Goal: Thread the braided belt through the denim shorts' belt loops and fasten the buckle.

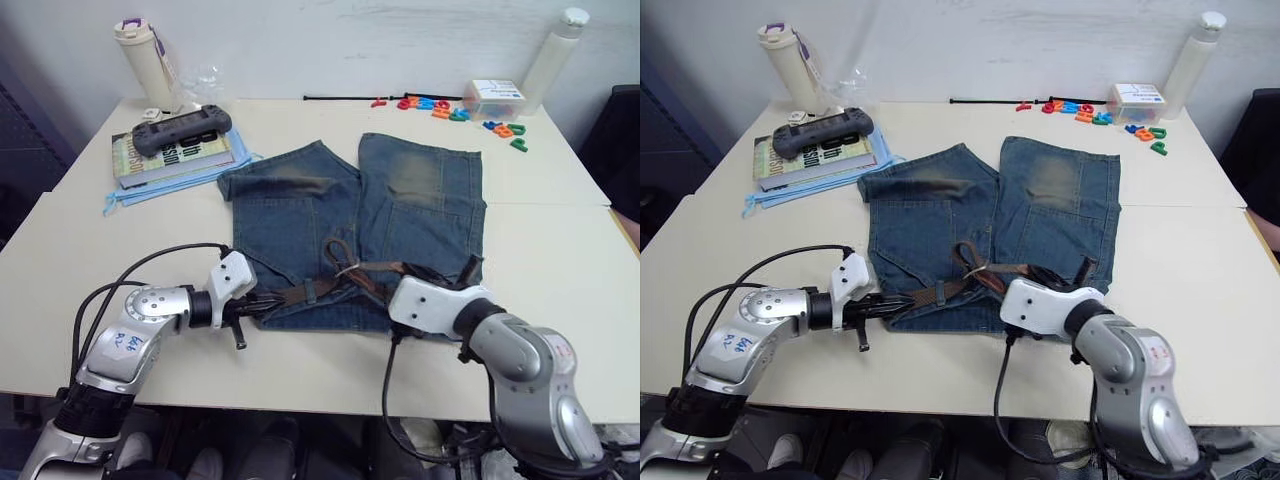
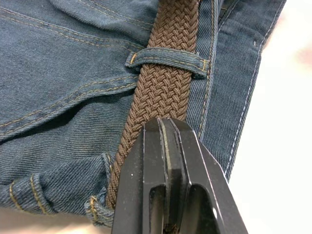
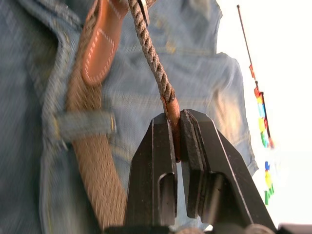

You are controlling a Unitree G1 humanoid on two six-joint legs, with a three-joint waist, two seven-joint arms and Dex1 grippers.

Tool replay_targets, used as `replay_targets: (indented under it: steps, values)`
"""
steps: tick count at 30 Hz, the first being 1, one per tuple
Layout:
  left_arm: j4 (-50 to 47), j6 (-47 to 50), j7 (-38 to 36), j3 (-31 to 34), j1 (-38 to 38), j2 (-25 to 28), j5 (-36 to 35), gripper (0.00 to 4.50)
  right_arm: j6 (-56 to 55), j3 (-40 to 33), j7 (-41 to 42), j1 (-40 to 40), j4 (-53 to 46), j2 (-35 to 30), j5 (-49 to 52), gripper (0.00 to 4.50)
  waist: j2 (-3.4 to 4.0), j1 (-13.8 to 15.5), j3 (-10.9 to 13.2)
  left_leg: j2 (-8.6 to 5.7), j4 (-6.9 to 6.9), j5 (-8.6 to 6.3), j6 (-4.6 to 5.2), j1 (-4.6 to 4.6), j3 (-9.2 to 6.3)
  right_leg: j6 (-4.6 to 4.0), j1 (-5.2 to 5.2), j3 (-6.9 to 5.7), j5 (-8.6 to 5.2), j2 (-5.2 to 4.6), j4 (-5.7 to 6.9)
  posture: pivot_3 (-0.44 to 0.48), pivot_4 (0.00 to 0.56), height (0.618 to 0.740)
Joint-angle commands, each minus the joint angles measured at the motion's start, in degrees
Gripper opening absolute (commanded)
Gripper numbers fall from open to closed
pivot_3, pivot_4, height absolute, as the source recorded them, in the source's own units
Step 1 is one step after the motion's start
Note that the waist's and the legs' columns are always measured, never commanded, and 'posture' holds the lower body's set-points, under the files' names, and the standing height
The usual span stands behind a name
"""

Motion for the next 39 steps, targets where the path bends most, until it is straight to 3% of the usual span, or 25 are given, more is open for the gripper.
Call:
replay_targets:
  steps: [1,8,22,29,39]
  values:
    - [3.87,2.82,0.13,-3.20,1.76,0.27,2.63,0.05,-3.37,-8.12,-1.14,4.87,-1.30,-3.49,1.88,0.00,0.02,0.14,-0.06,0.00,0.01,-0.01,0.01,0.02,0.01,0.00,0.03,-0.01,0.00,0.00,-0.01,0.000,0.150,0.655]
    - [5.02,1.92,-0.13,-3.04,1.11,0.98,2.85,0.05,-6.14,-13.14,-2.60,9.29,2.60,-6.11,3.63,0.00,0.03,0.28,-0.07,0.11,-0.11,-0.48,0.46,0.89,-0.03,-0.14,0.98,-0.10,-0.10,0.04,-0.34,0.000,0.150,0.655]
    - [9.32,-1.47,-2.01,0.75,3.41,6.48,3.43,0.05,-7.47,-18.43,-3.32,14.98,4.04,-8.15,3.69,0.00,0.06,0.50,-0.09,0.28,-0.11,-0.59,0.35,0.90,-0.02,-0.20,0.95,-0.06,-0.13,0.19,-0.36,0.000,0.150,0.655]
    - [11.36,-2.74,-2.38,2.20,4.08,7.59,3.64,0.05,-9.82,-22.73,-4.62,19.85,4.64,-9.16,3.22,0.00,0.19,1.38,-0.20,0.36,-0.09,-0.65,0.34,0.91,-0.03,-0.25,1.00,-0.06,-0.16,0.21,-0.41,0.000,0.150,0.655]
    - [11.17,-2.63,-2.52,2.87,4.96,8.07,3.65,0.05,-8.26,-24.42,-4.56,20.91,4.01,-8.61,1.26,0.00,0.27,1.58,-0.17,0.37,-0.11,-0.72,0.34,0.82,-0.11,-0.27,0.96,-0.05,-0.16,0.22,-0.49,0.000,0.150,0.655]
